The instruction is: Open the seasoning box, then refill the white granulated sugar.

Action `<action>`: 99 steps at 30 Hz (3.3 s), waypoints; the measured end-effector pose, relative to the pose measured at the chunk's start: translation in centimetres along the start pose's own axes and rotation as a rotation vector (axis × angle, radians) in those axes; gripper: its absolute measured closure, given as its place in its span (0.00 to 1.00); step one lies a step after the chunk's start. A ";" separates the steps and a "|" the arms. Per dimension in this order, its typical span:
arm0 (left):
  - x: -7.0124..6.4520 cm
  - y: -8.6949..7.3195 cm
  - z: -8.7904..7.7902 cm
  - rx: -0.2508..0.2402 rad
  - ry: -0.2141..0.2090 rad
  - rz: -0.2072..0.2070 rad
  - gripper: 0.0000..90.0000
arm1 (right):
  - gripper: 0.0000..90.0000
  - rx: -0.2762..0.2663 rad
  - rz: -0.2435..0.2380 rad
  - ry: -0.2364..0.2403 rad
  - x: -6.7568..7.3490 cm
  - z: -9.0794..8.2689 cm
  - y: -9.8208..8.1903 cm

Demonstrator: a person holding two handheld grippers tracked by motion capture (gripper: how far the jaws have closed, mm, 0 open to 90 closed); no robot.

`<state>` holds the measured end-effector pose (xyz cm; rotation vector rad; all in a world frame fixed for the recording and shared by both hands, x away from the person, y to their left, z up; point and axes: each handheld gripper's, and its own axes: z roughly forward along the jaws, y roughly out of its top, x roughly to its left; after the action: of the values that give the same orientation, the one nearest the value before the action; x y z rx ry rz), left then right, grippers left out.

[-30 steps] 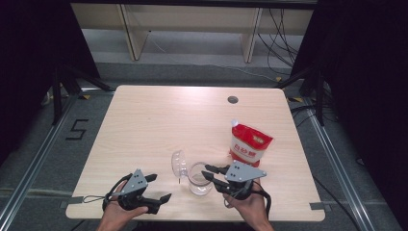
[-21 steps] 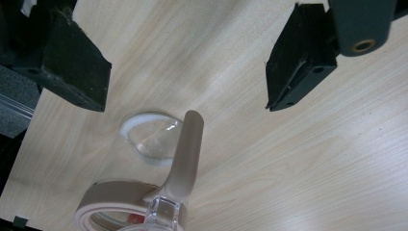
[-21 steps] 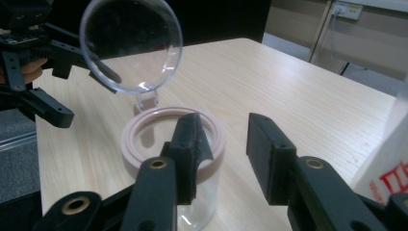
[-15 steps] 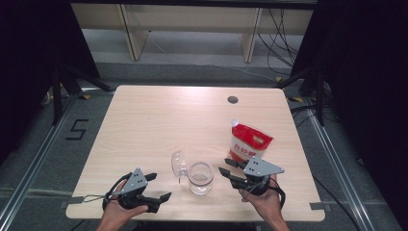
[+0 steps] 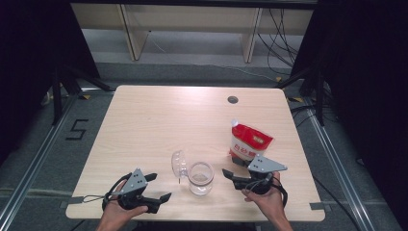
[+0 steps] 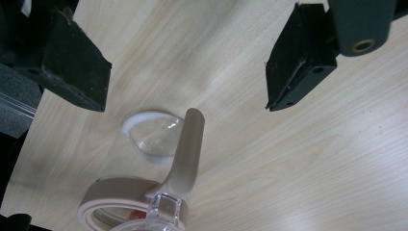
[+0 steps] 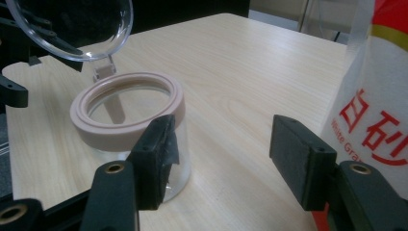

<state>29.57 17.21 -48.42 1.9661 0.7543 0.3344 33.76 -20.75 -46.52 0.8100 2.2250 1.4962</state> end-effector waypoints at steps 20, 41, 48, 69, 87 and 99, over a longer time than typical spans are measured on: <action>-0.3 -0.1 0.1 0.006 0.008 -0.024 0.17 | 0.40 0.013 -0.022 -0.040 -0.9 -3.0 -1.3; -0.3 -0.2 0.2 0.018 0.021 -0.030 0.17 | 0.38 0.066 0.042 -0.190 -3.6 -6.4 -3.4; -0.2 -0.1 0.3 0.020 0.013 0.001 0.17 | 0.34 0.034 0.050 -0.227 -5.0 -5.8 -3.2; -0.3 -0.3 0.2 0.010 0.008 -0.016 0.17 | 0.40 -0.037 -0.014 -0.169 -7.4 -1.8 -2.0; -0.2 -0.3 0.3 0.017 0.010 -0.023 0.18 | 0.40 -0.040 -0.013 -0.183 -7.3 -0.3 -1.9; -0.3 -0.3 0.2 0.008 0.009 -0.019 0.17 | 0.45 -0.046 0.030 -0.340 -5.2 0.1 -1.7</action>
<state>29.33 17.01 -48.76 1.9652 0.7809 0.3292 37.43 -24.41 -48.28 1.0034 1.9303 1.3041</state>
